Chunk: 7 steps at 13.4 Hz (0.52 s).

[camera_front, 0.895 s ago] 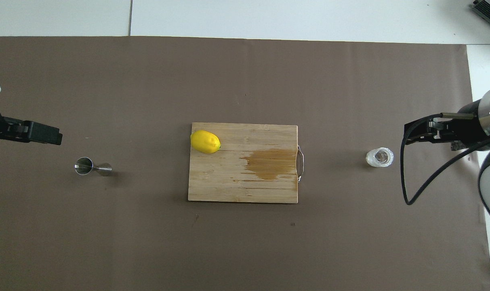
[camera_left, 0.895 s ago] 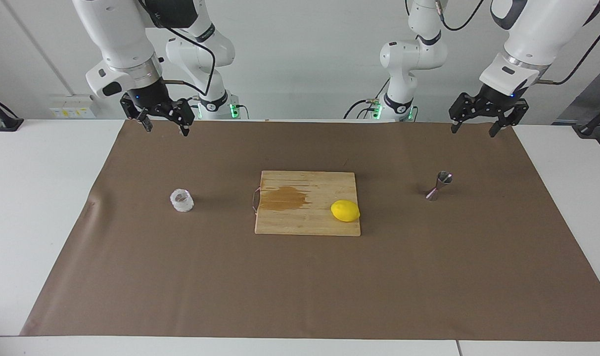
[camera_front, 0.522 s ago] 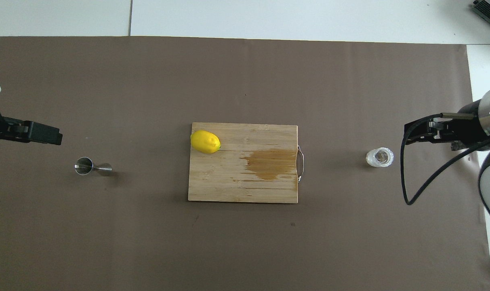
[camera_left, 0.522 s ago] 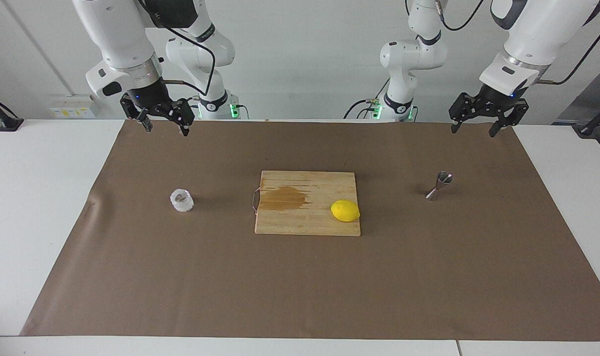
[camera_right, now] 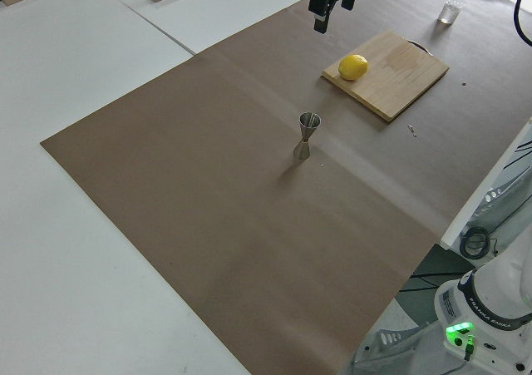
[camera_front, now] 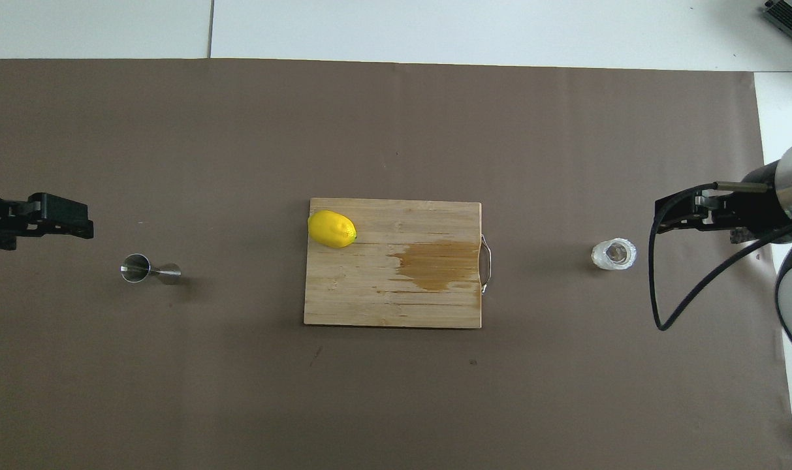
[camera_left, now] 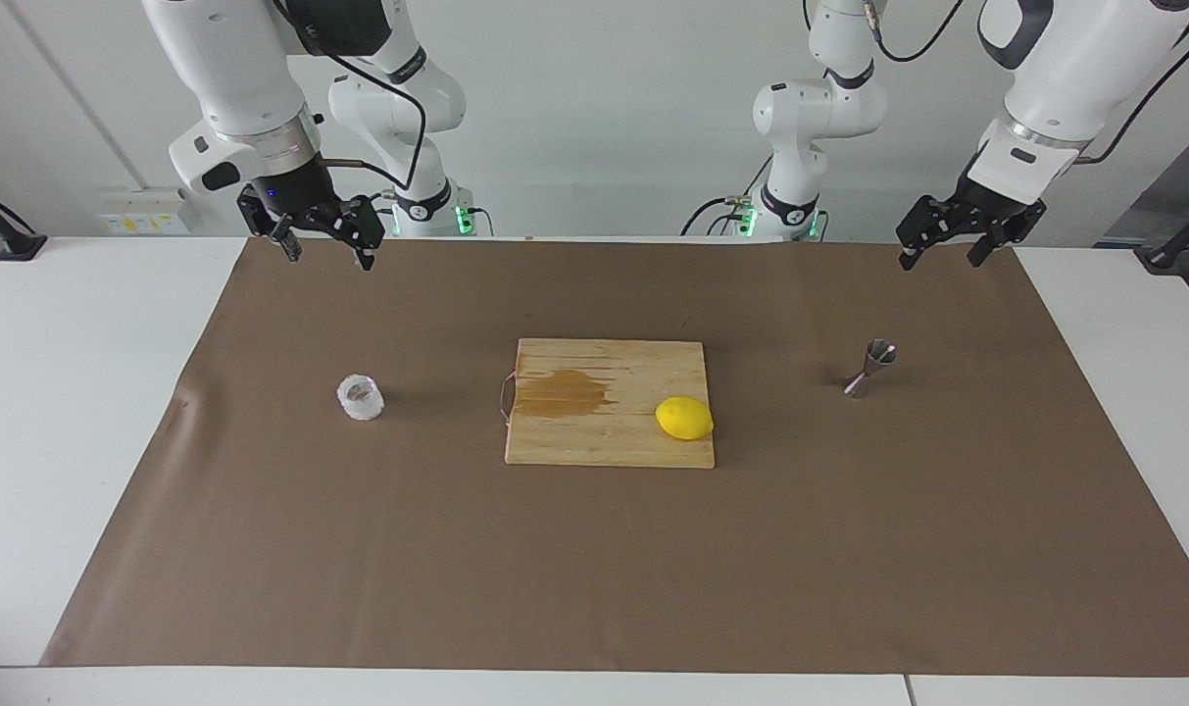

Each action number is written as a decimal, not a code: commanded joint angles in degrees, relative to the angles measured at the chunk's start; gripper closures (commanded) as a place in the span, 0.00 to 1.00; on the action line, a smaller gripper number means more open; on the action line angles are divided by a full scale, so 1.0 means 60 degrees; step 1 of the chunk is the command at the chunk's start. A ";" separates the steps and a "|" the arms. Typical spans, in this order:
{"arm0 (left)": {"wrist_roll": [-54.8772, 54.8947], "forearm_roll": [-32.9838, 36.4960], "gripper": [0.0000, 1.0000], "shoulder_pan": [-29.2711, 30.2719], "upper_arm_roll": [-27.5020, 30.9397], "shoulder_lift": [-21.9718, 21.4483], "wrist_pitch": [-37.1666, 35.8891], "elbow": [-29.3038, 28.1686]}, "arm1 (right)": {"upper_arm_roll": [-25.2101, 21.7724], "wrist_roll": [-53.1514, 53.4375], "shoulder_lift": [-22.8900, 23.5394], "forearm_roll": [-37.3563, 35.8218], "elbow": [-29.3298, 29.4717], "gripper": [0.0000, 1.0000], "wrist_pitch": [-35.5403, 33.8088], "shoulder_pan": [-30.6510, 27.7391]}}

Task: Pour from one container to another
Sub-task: 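Open the left gripper and move it toward the metal cup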

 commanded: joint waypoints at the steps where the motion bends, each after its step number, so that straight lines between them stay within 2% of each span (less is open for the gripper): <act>1: -0.1146 0.0026 0.00 0.0696 -0.0028 -0.0705 0.0689 -0.1248 | -0.0009 -0.0275 -0.0150 0.0092 -0.0163 0.00 0.0030 -0.0156; 4: -0.2476 -0.0018 0.00 0.1253 -0.0028 -0.0561 0.0911 -0.1660 | -0.0038 -0.0216 -0.0121 0.0092 -0.0134 0.00 0.0148 -0.0214; 7: -0.3313 -0.0397 0.00 0.1605 -0.0013 -0.0473 0.1758 -0.2437 | -0.0024 -0.0172 -0.0107 0.0078 -0.0148 0.00 0.0221 -0.0361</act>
